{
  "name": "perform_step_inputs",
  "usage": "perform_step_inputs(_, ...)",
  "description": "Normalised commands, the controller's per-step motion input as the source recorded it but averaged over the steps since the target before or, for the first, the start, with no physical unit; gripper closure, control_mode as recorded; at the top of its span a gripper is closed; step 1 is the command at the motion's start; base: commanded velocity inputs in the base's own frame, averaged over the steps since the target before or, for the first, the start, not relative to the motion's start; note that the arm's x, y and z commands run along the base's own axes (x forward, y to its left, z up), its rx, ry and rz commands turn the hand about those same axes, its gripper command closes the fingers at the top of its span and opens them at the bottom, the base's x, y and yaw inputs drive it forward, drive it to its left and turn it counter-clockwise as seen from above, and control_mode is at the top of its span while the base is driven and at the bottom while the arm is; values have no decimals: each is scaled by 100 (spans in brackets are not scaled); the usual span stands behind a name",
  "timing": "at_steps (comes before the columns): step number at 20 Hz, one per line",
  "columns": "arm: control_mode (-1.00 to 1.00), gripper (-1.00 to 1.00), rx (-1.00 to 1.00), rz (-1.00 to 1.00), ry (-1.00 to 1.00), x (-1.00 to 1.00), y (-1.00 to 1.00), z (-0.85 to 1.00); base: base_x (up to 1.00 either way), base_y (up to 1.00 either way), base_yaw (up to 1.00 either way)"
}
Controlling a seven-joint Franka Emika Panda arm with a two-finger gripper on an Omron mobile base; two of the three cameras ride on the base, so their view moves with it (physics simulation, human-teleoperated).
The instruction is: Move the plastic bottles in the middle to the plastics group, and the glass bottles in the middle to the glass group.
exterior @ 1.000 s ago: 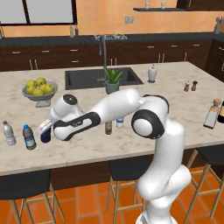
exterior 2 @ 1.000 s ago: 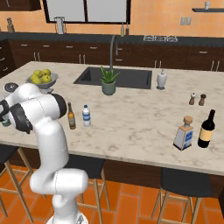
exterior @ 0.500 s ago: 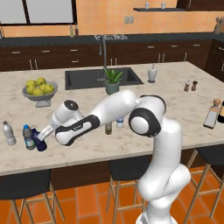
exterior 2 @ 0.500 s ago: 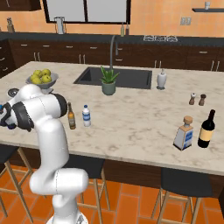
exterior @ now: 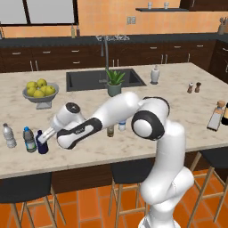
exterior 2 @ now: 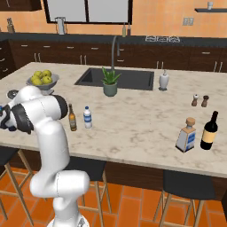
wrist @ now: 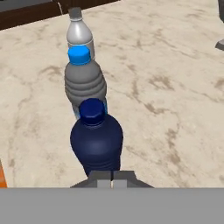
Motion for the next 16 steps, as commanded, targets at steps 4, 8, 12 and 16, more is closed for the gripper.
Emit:
perform_step_inputs(4, -100, 100, 0, -2, 10, -2, -37, 69, 0, 0, 0)
perform_step_inputs(8, -100, 100, -1, -9, 24, 0, -59, 60, 0, 0, 0)
perform_step_inputs(12, -100, 100, 1, -15, 2, 0, -74, 9, 0, 0, 0)
perform_step_inputs(16, -100, -100, -3, -14, 3, -2, -42, 18, 0, 0, 0)
